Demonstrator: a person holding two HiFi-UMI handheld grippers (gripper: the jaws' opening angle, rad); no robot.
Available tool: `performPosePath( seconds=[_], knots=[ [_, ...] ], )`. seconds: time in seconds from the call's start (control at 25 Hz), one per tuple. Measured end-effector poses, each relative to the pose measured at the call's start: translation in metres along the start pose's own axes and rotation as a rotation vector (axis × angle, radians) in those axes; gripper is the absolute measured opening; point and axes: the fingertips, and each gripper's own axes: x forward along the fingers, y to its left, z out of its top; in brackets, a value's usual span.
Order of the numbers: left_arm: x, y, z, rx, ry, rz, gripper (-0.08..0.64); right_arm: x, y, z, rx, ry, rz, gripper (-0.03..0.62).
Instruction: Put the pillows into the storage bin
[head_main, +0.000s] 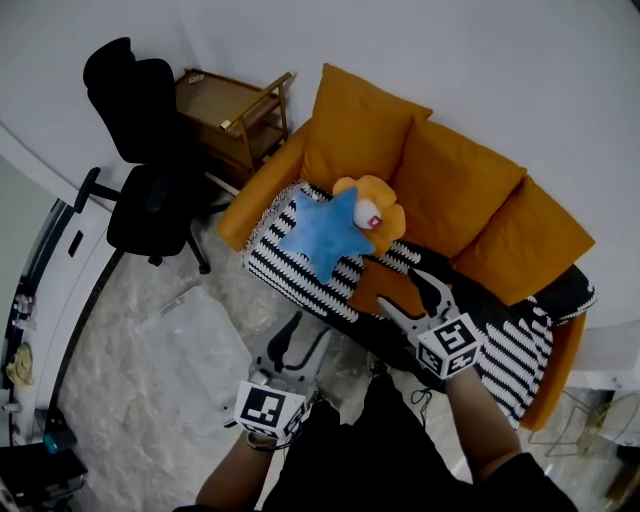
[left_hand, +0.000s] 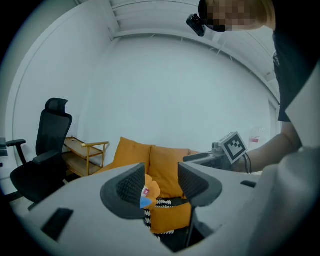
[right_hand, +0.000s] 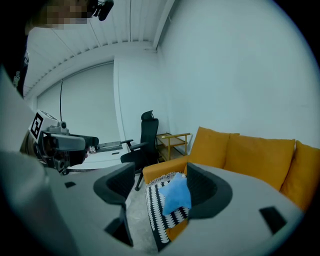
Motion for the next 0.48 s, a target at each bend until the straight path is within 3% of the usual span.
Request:
performPosePath(
  seconds=[0.48],
  knots=[
    [0.082,-0.020,-0.049,-0.083,0.091,0.032,0.196,0.027,-0.084,-0.077,0.034,0.142,0.058,0.328]
  ],
)
